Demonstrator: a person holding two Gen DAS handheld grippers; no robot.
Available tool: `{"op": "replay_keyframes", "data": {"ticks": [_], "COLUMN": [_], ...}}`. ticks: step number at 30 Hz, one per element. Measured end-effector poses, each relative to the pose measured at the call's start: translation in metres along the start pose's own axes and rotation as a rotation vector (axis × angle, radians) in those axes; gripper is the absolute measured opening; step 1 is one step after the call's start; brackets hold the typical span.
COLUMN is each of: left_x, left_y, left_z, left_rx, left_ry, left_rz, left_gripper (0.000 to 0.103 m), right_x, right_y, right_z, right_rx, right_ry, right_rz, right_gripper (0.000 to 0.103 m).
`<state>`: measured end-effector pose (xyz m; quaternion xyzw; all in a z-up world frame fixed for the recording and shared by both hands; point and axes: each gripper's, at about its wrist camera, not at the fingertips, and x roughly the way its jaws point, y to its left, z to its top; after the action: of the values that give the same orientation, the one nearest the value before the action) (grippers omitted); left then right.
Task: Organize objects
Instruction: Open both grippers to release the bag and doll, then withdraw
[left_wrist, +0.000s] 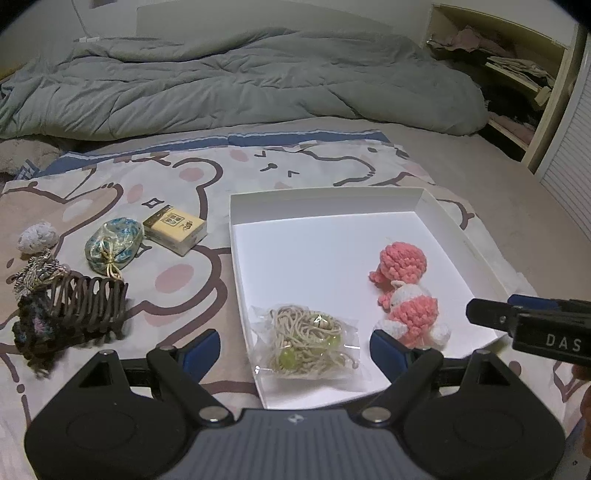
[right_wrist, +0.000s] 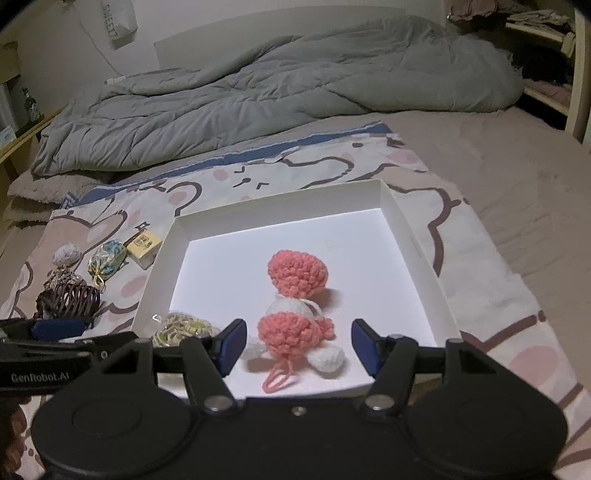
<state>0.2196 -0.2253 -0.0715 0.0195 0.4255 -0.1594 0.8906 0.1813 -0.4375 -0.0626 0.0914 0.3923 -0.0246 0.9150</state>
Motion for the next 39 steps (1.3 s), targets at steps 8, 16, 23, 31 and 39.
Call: {"op": "replay_keyframes", "data": {"ticks": [8,16,23,31,39], "left_x": [-0.02,-0.033,-0.043,-0.052,-0.058], "left_y": [0.003,0.01,0.01,0.012,0.017], "left_z": [-0.008,-0.019,-0.029,-0.038,-0.045], "left_rx": [0.011,0.008,0.043,0.052,0.068], "left_ry": [-0.019,-0.033,-0.05,-0.069,-0.085], "left_rz": [-0.005,0.005,0.008,-0.001,-0.009], "left_gripper": [0.098,0.103,0.103,0.103,0.103], "right_x": [-0.027,-0.042,-0.052,-0.059,-0.065], "right_y": [0.001,0.008,0.014,0.023,0.025], "right_z": [-0.011,-0.026,-0.038,-0.05,-0.054], "right_rx": [-0.012,-0.027,-0.051,-0.072,-0.052], "right_ry": [-0.038,-0.057,-0.083,-0.099,-0.105], "right_rz": [-0.027,-0.049,-0.074,-0.104,-0.103], "right_gripper": [0.073,0.082,0.097,0.102,0.102]}}
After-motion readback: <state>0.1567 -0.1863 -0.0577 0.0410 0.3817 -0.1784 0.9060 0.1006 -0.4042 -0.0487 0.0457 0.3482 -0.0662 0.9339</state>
